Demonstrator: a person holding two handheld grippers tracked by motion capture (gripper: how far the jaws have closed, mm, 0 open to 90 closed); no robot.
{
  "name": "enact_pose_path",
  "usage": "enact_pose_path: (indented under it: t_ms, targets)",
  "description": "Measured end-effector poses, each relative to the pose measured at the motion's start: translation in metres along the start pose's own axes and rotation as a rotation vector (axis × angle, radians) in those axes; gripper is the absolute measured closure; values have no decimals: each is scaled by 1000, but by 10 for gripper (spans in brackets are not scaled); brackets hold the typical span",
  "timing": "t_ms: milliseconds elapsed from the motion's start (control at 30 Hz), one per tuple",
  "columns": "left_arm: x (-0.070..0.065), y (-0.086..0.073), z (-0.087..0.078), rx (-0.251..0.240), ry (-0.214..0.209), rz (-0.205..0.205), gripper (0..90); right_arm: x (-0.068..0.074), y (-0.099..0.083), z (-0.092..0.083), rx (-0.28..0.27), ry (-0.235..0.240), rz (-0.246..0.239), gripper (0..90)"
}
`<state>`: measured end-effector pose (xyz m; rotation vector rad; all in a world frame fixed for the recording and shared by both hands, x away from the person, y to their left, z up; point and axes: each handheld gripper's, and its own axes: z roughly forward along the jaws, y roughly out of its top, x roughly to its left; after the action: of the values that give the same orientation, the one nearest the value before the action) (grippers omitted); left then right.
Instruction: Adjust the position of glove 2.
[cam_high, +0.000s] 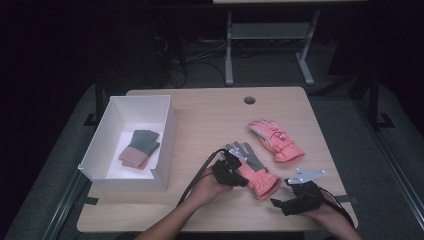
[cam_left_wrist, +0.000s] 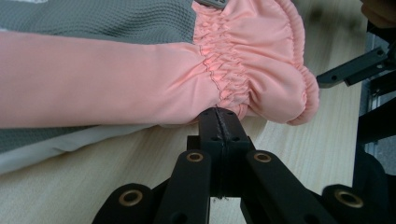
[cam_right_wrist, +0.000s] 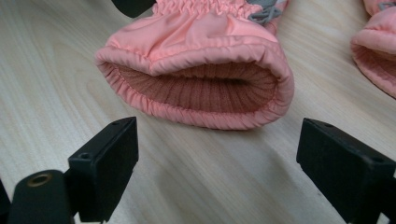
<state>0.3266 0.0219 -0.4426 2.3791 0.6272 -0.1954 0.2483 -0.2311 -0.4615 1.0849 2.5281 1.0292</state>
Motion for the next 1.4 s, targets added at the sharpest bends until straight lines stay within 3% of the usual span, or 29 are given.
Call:
enact_pose_path:
  t_ms: [133, 233, 433, 600, 767, 900, 1067, 1133, 1400]
  targets:
    - [2, -5, -9, -29, 6, 13, 868, -2, 1, -2, 14, -3, 12, 119]
    - [3, -12, -21, -49, 36, 30, 815, -4, 3, -5, 20, -5, 19, 114]
    - [10, -30, -39, -59, 59, 46, 593, -7, 4, -11, 25, -2, 34, 135]
    - [8, -47, -54, -63, 93, 105, 423, -6, 7, -13, 41, -8, 47, 135]
    - [7, -65, -61, -76, 117, 113, 295, -11, 8, -17, 37, -22, 67, 149]
    - [7, -73, -64, -82, 140, 125, 229, -16, 13, -23, 26, -22, 93, 179]
    - [9, -78, -67, -101, 159, 106, 170, -25, 24, -30, -7, -37, 99, 224]
    - [10, -79, -67, -117, 155, 93, 154, -30, 29, -31, -15, -48, 108, 236]
    - [6, -89, -66, -107, 151, 103, 143, -48, 55, -22, -25, -69, 95, 308]
